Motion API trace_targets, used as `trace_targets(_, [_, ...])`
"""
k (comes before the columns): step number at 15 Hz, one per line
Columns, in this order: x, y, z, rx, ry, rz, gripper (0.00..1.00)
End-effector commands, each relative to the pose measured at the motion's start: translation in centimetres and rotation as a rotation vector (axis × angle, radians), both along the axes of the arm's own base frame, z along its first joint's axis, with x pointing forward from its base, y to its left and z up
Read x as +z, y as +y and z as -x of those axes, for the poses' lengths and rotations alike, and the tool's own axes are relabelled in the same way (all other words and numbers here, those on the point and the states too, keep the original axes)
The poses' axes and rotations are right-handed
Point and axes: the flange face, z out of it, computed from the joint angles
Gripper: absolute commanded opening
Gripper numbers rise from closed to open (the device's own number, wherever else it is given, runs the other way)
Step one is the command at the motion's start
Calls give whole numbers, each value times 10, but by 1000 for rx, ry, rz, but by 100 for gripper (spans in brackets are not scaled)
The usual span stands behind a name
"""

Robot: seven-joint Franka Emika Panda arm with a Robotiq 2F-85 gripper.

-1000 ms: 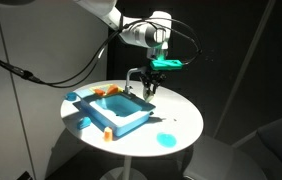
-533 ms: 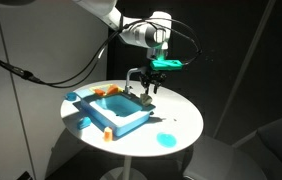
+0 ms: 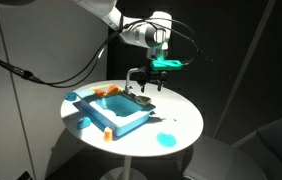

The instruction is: Pick up the white container from the dish rack and place it on the light blue surface next to the tap

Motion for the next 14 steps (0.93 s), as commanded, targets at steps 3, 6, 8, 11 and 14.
trace_targets(3, [5, 5, -1, 0, -14, -58, 100])
trace_targets(6, [7, 12, 1, -2, -17, -74, 100])
trace_targets(8, [8, 15, 1, -9, -15, -78, 100])
trace_targets(11, [11, 13, 7, -64, 11, -67, 100])
trace_targets(14, [14, 12, 17, -139, 49, -54, 100])
